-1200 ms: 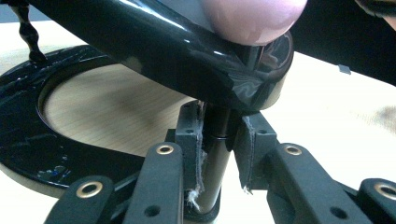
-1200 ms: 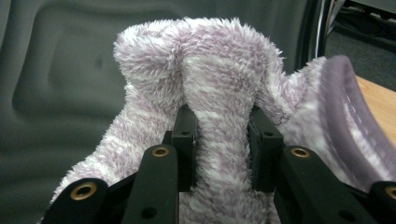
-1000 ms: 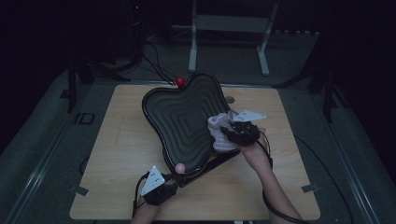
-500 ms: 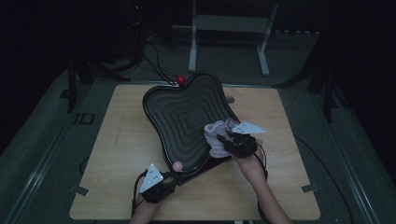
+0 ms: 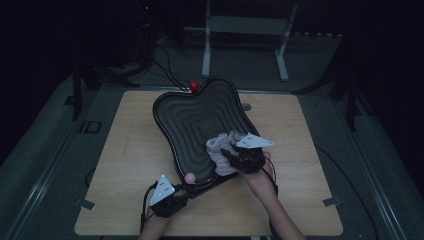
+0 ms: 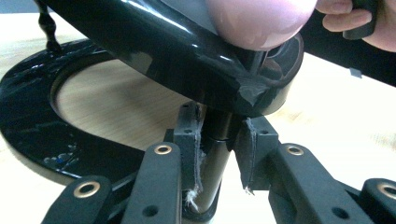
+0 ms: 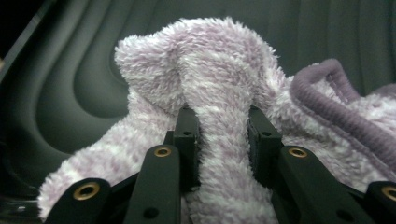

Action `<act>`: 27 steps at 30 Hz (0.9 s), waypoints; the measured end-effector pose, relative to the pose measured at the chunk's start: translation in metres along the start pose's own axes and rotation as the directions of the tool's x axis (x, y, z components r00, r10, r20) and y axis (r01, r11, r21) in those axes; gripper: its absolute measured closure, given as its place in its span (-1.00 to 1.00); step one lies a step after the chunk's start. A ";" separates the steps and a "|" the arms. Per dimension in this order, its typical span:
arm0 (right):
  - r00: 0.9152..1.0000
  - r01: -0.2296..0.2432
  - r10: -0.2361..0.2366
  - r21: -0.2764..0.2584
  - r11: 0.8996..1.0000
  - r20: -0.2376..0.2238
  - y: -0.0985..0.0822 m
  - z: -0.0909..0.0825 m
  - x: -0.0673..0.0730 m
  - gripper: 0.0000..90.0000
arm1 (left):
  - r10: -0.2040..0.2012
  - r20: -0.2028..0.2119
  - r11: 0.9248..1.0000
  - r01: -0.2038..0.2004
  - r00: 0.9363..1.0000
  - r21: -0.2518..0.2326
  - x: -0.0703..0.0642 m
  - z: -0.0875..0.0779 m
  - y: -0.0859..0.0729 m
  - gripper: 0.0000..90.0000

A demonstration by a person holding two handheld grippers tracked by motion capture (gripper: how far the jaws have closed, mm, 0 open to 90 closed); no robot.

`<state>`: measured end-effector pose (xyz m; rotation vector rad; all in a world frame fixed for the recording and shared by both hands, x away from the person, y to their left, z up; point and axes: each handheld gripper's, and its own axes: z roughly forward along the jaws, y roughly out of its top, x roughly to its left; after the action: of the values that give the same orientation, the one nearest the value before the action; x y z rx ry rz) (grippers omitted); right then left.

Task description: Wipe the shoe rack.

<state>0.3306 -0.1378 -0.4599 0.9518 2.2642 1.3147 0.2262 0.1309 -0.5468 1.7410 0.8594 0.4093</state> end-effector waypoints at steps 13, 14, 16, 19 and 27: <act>0.999 -0.008 0.010 0.043 0.999 -0.051 0.009 0.001 -0.005 0.19 | -0.030 -0.015 0.999 0.030 0.999 -0.024 -0.007 -0.046 0.011 0.43; 0.999 -0.005 0.007 0.041 0.999 -0.047 0.009 0.001 -0.004 0.16 | -0.026 -0.025 0.999 0.025 0.999 -0.035 -0.008 -0.050 0.013 0.39; 0.999 0.009 -0.007 0.041 0.999 -0.039 0.009 0.002 -0.002 0.14 | -0.028 -0.025 0.999 0.027 0.999 -0.043 -0.008 -0.056 0.019 0.33; 0.998 0.052 -0.050 0.046 0.998 -0.029 0.009 0.002 0.001 0.07 | -0.014 -0.030 0.998 0.012 0.999 -0.069 -0.011 -0.059 0.030 0.24; 0.997 0.073 -0.072 0.048 0.996 -0.014 0.009 0.002 0.001 0.09 | 0.055 -0.039 0.996 -0.058 0.998 -0.063 -0.016 -0.041 0.049 0.11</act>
<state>0.3344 -0.1323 -0.4533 0.8711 2.3274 1.2435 0.2053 0.1406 -0.4848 1.7062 0.8165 0.5028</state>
